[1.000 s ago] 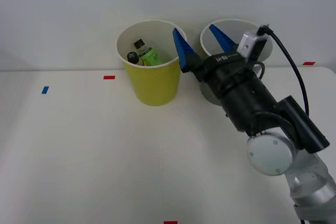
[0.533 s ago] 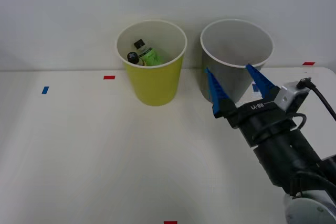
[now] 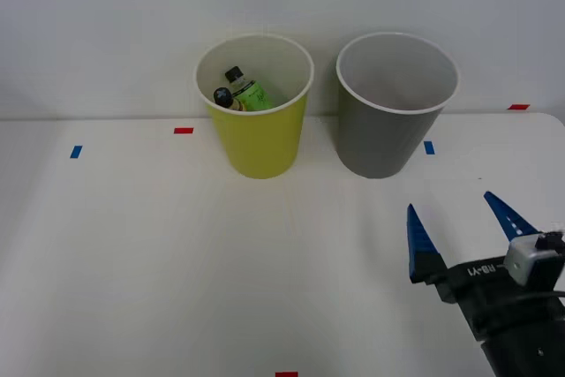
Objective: Put cans in the gray bin, plastic bottles in the light green bin
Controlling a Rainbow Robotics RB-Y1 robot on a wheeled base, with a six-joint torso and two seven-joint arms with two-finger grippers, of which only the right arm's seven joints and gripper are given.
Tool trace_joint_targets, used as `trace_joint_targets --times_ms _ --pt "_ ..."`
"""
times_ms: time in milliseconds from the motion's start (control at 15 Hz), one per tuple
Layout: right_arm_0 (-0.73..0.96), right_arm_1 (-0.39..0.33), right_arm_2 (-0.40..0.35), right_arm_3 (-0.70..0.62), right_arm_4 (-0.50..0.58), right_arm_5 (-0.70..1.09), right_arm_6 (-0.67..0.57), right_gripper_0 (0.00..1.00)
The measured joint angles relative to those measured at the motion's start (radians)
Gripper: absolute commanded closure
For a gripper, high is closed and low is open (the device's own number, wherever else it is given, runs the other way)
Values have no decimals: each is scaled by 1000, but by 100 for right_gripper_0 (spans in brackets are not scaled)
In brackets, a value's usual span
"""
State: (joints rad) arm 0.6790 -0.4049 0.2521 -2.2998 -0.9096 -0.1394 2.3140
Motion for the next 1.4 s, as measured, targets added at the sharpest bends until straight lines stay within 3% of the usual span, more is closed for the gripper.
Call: trace_joint_targets --times_ms 467,733,867,1000,1200,1400 --pt "281 -39 44 0 -16 -135 3 0" --pt "348 -45 67 2 -68 -174 -22 0" --pt "340 -43 81 45 -34 -220 -82 0" --pt "310 -43 94 114 107 -287 -215 0" --pt "271 -43 83 214 415 -376 -577 0" --pt "247 -29 20 327 780 -494 -983 0"
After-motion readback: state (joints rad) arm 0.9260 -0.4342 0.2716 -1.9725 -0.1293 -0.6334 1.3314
